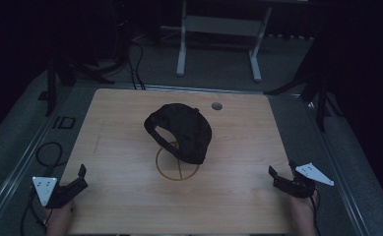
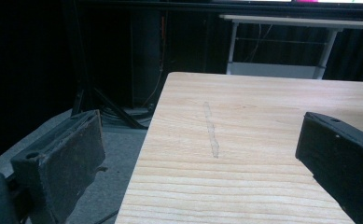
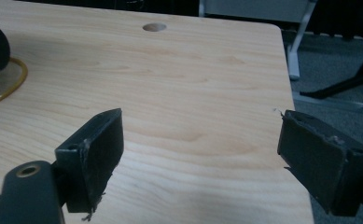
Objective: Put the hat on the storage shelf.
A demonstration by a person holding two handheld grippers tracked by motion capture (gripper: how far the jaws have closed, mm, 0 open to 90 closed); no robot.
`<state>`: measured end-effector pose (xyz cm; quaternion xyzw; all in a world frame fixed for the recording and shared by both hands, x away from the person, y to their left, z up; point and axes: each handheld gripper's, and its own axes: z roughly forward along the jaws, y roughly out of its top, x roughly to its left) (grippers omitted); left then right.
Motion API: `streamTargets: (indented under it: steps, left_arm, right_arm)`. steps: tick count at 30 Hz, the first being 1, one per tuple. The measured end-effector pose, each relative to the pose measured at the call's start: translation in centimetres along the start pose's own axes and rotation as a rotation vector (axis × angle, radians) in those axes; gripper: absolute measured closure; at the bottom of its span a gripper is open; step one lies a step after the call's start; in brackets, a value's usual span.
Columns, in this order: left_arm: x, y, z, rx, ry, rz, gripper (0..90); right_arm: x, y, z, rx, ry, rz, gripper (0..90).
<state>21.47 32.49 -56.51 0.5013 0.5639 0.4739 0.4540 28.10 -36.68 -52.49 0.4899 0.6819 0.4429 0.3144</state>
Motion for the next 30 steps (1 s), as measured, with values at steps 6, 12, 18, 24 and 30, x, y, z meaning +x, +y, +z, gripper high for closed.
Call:
streamTargets:
  steps: [6,12,18,24,30]
  left_arm:
    - [0.0,0.0,0.0,0.001,0.001,-0.001,1.8]
    - [0.0,0.0,0.0,0.001,0.001,-0.002,1.8]
    - [0.0,0.0,0.0,0.001,0.001,-0.002,1.8]
    - [0.1,0.0,0.0,-0.002,-0.007,-0.003,1.8]
    - [0.1,0.0,0.0,0.0,-0.01,-0.005,1.8]
  right_arm:
    - [-0.7,-1.1,-0.6,0.017,-0.045,0.03,14.1]
    - [-1.4,-2.0,-1.6,0.021,-0.114,0.039,14.2]
    - [-1.9,-2.7,-1.9,0.038,-0.126,0.06,14.2]
    - [-1.9,-2.9,-1.9,0.036,-0.136,0.06,14.5]
    - [-1.9,-2.9,-1.8,0.036,-0.13,0.059,14.5]
